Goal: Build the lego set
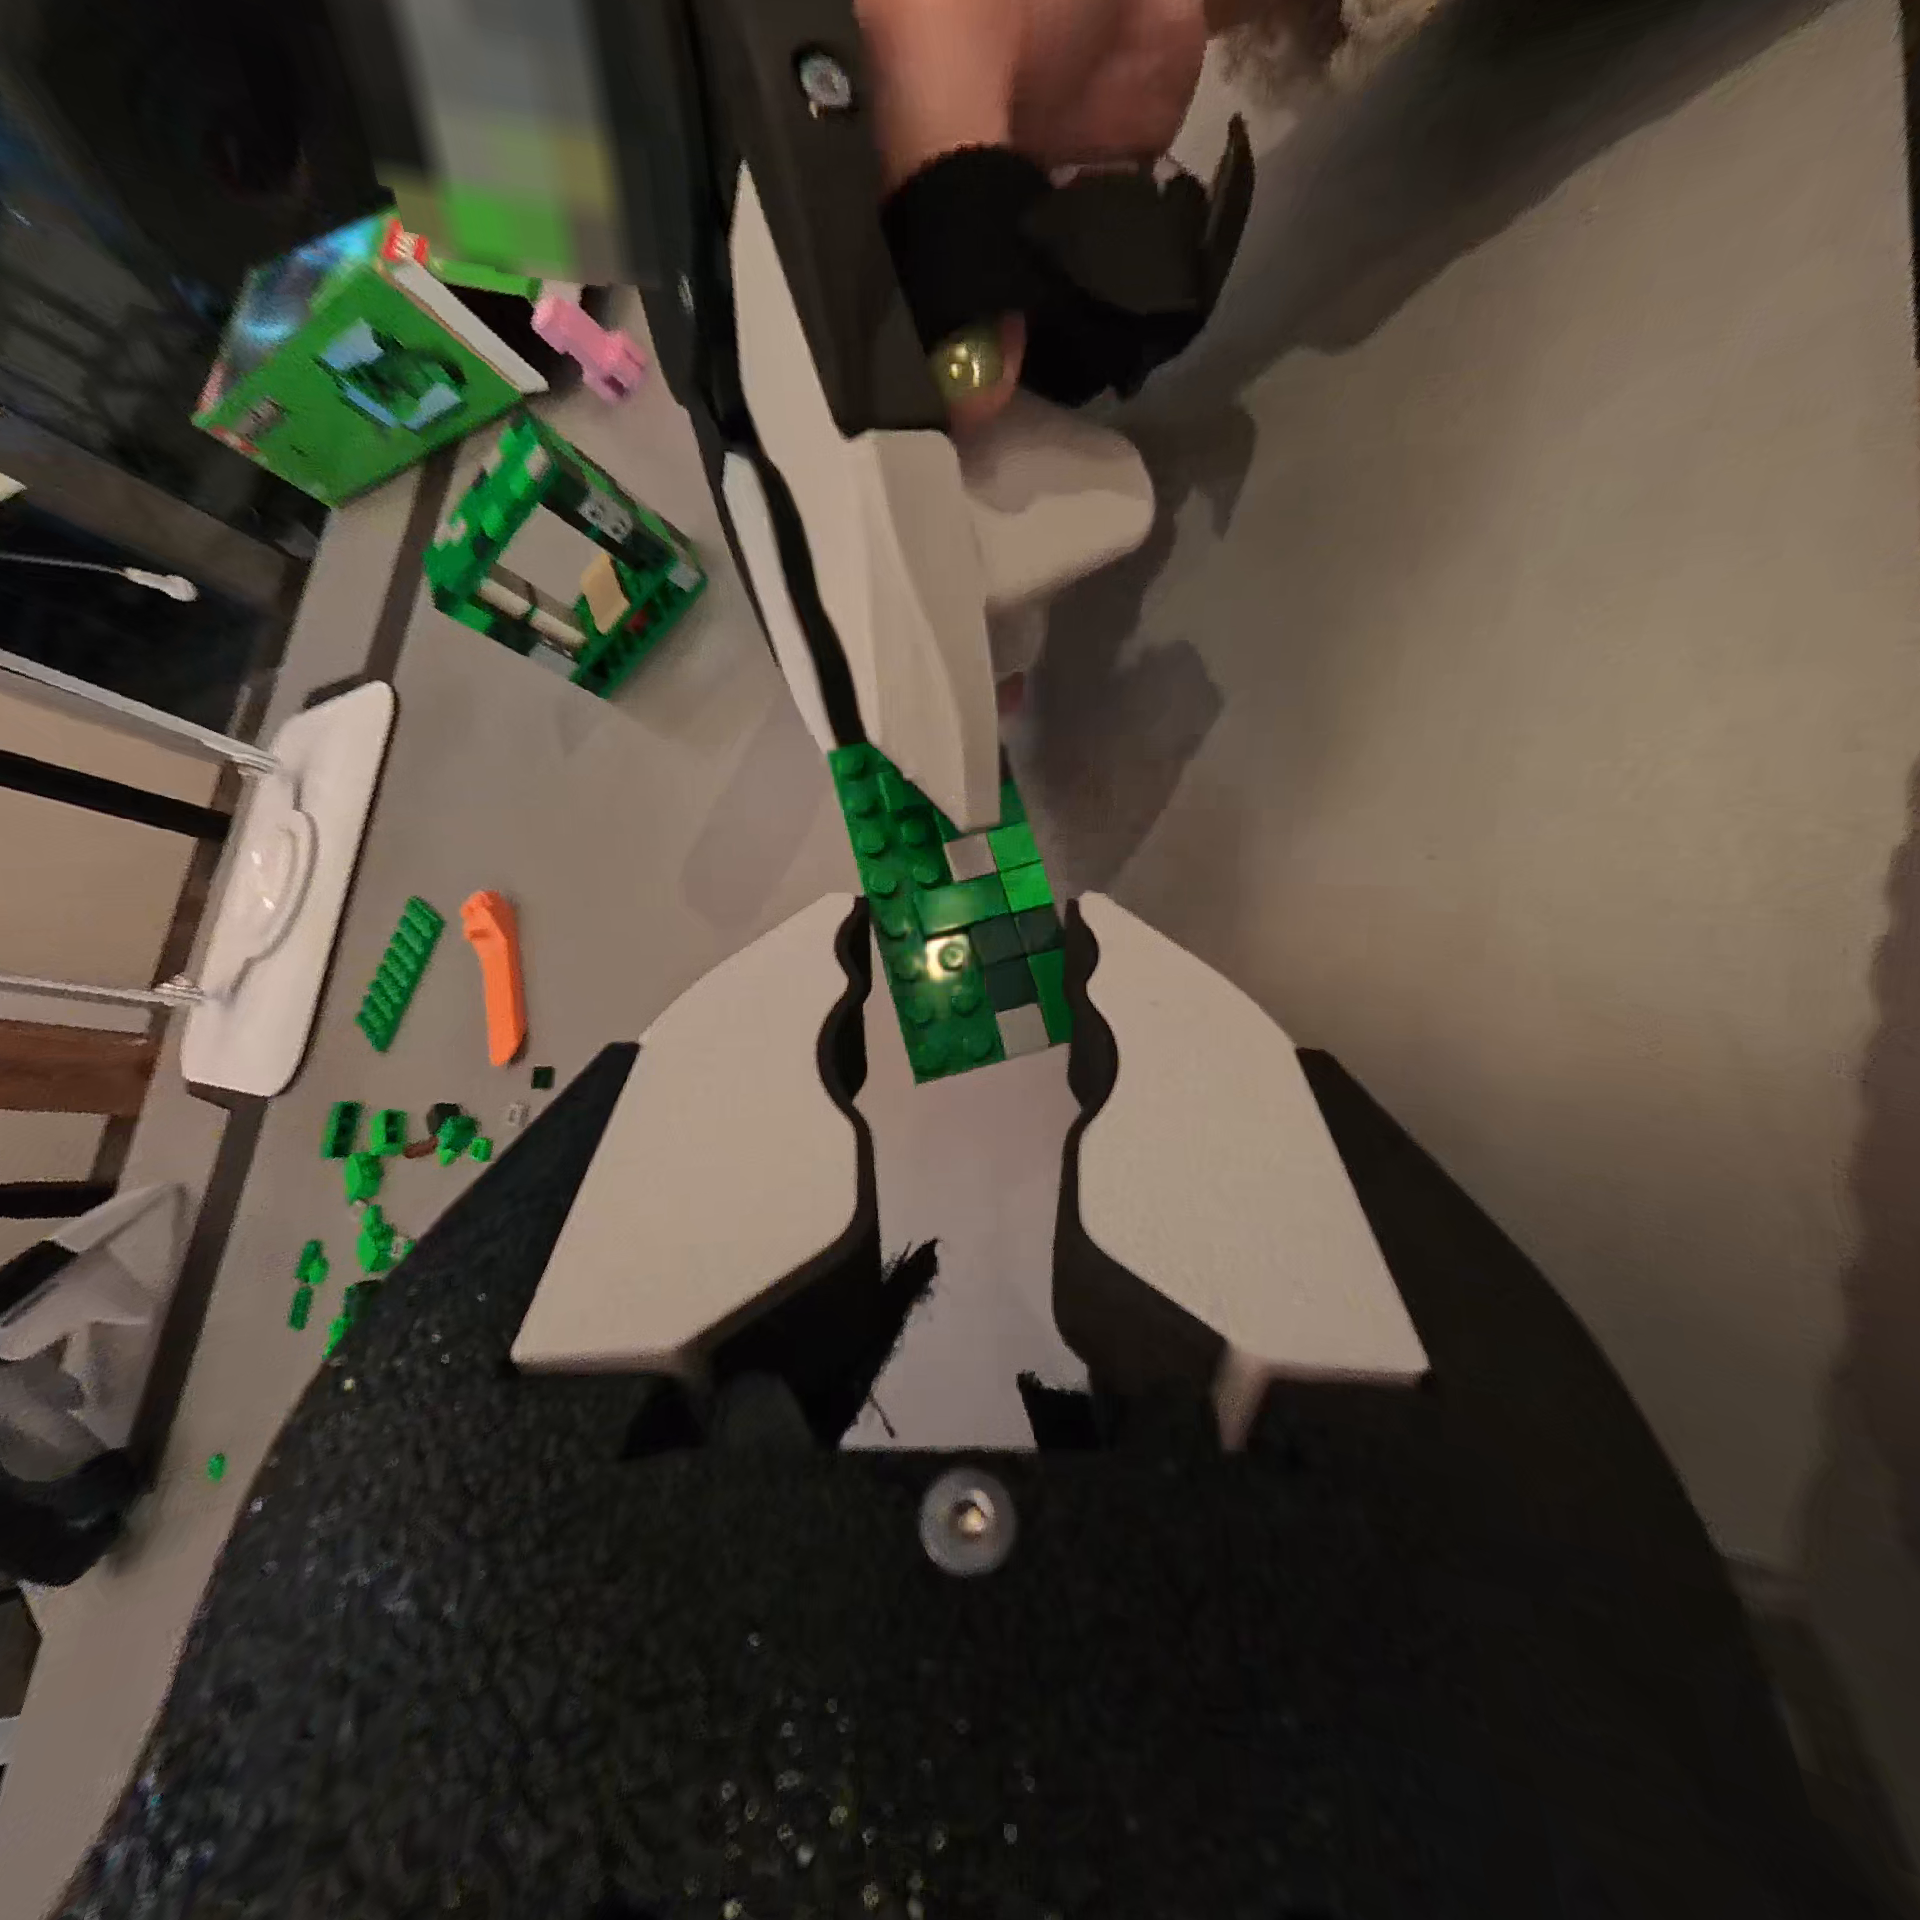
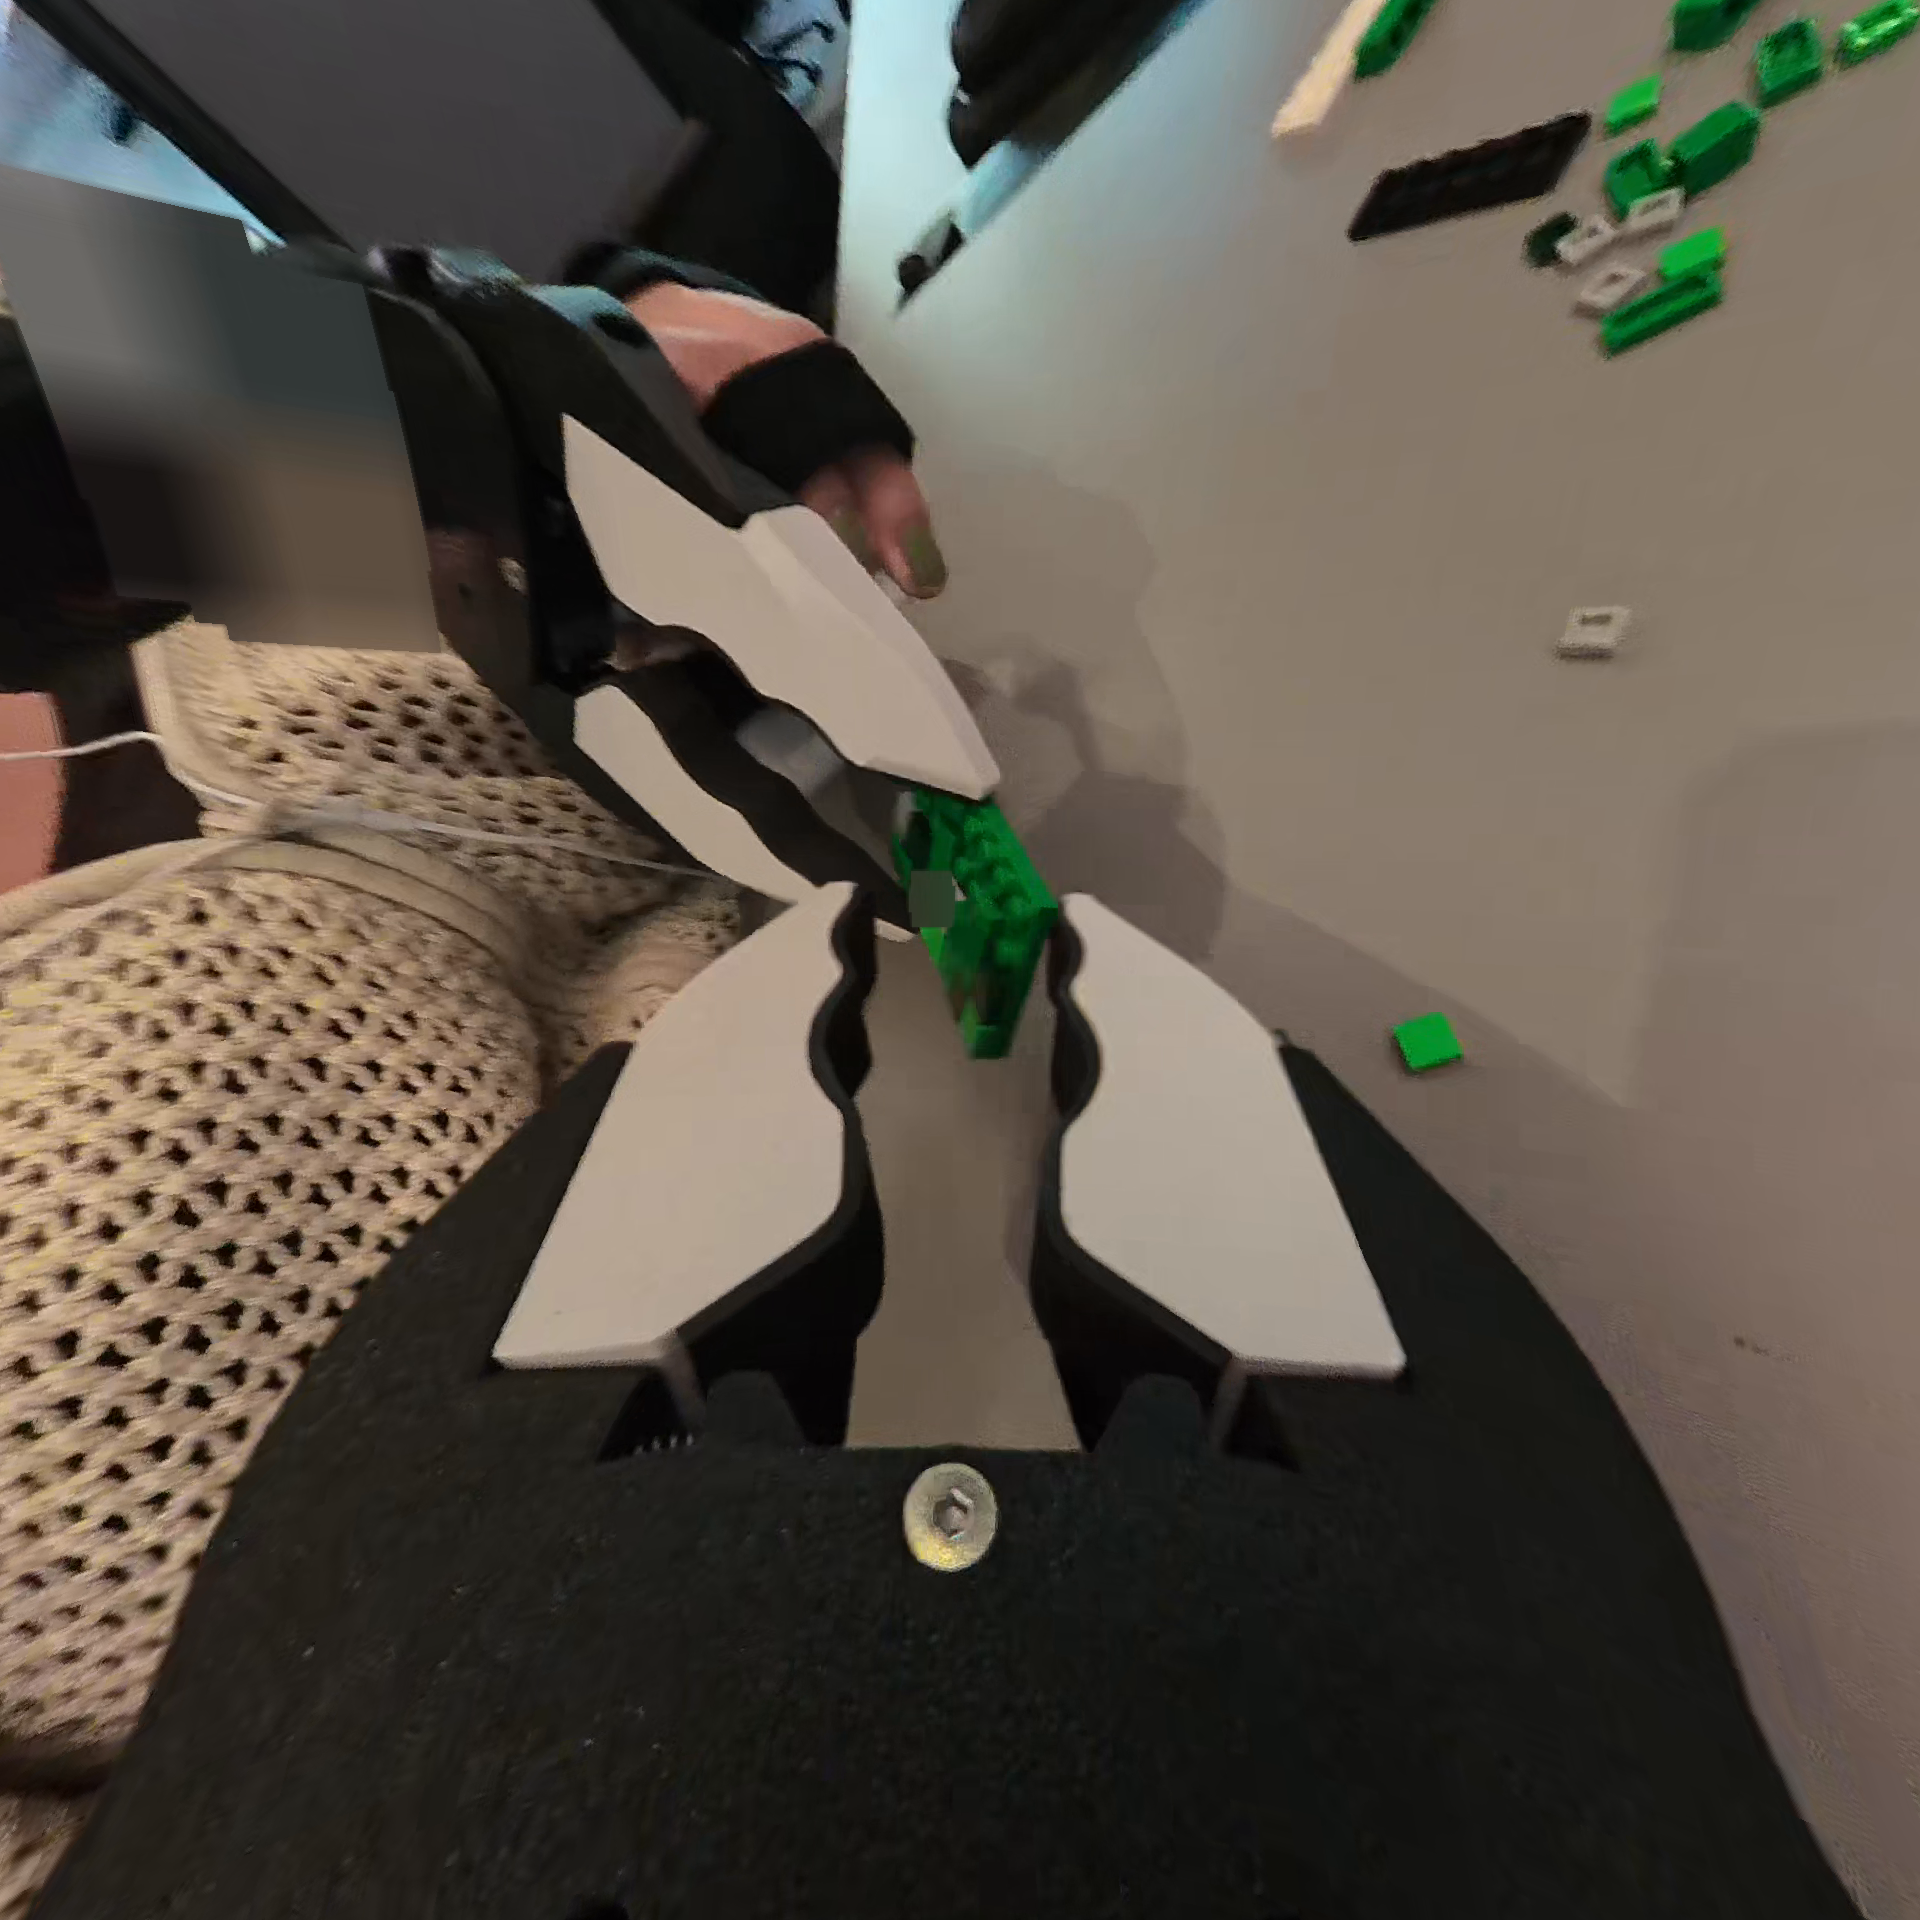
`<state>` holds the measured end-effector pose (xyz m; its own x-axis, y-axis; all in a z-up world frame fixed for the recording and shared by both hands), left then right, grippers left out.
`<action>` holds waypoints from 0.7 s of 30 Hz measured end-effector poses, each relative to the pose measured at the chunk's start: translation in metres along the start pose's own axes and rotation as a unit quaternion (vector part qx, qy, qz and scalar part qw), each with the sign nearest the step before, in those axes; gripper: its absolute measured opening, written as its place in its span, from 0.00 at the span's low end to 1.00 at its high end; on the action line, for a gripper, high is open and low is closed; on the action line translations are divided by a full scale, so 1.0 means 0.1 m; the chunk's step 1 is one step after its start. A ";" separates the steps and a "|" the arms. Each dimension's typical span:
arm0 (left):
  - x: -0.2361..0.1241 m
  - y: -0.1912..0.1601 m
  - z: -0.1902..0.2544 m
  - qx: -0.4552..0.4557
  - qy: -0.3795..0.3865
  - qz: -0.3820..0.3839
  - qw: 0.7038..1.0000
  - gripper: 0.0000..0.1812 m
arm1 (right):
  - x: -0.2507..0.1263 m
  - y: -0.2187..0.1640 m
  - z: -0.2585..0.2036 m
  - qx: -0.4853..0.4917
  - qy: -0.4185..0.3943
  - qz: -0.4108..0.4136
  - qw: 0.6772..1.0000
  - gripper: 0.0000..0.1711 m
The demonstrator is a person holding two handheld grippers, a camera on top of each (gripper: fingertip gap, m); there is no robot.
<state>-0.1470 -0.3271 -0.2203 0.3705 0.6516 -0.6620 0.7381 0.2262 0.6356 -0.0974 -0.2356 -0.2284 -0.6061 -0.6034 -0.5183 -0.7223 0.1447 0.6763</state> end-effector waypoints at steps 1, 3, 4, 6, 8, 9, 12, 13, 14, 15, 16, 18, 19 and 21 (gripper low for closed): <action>-0.01 0.01 -0.01 0.002 0.006 0.006 1.000 0.19 | -0.01 0.00 -0.01 0.000 0.009 0.001 1.000 0.08; -0.04 0.04 -0.06 -0.010 0.032 0.031 0.999 0.18 | -0.03 0.01 0.00 -0.011 0.007 0.008 1.000 0.03; -0.07 0.06 -0.09 -0.019 0.040 0.052 0.998 0.24 | -0.04 0.02 0.01 -0.021 0.001 0.012 1.000 0.03; -0.13 0.10 -0.14 -0.050 0.028 0.098 0.994 0.31 | -0.09 0.07 0.01 -0.040 -0.001 0.043 0.998 0.04; -0.15 0.09 -0.20 -0.096 -0.014 0.122 0.988 0.32 | -0.15 0.13 -0.02 -0.051 0.005 0.079 0.996 0.04; -0.15 0.09 -0.22 -0.115 -0.039 0.130 0.984 0.31 | -0.18 0.16 -0.02 -0.055 0.005 0.092 0.994 0.04; -0.11 0.06 -0.31 -0.150 -0.085 0.144 0.974 0.24 | -0.19 0.17 -0.03 -0.065 0.003 0.107 0.992 0.04; -0.10 0.05 -0.33 -0.156 -0.099 0.145 0.972 0.21 | -0.18 0.17 -0.03 -0.064 0.010 0.105 0.992 0.04; -0.08 0.04 -0.35 -0.164 -0.112 0.146 0.969 0.18 | -0.17 0.16 -0.05 -0.067 0.018 0.105 0.992 0.04; -0.07 0.03 -0.36 -0.174 -0.126 0.147 0.966 0.15 | -0.16 0.16 -0.05 -0.068 0.021 0.104 0.992 0.04; -0.05 0.02 -0.37 -0.183 -0.143 0.149 0.961 0.11 | -0.14 0.15 -0.05 -0.069 0.018 0.102 0.992 0.03; -0.02 0.00 -0.38 -0.203 -0.173 0.147 0.952 0.10 | -0.12 0.14 -0.04 -0.077 0.010 0.097 0.992 0.04; 0.00 -0.02 -0.39 -0.211 -0.184 0.148 0.949 0.10 | -0.11 0.14 -0.02 -0.080 0.003 0.096 0.992 0.03; 0.02 -0.05 -0.41 -0.223 -0.207 0.157 0.940 0.09 | -0.10 0.14 -0.02 -0.078 0.000 0.096 0.992 0.04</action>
<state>-0.1729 -0.2975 -0.2080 0.7867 0.4199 -0.4525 0.2804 0.4099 0.8680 -0.1009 -0.2290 -0.2132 -0.7276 -0.5761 -0.3725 -0.5336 0.1340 0.8351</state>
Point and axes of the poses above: each gripper's, where its closed fingertips meet, x out along the fingers, y out of its top, z = x × y across the jaws, the point moved 6 cm from there along -x, back along the fingers, and after that the axes turned 12 degrees about -y, right-handed, at the moved point
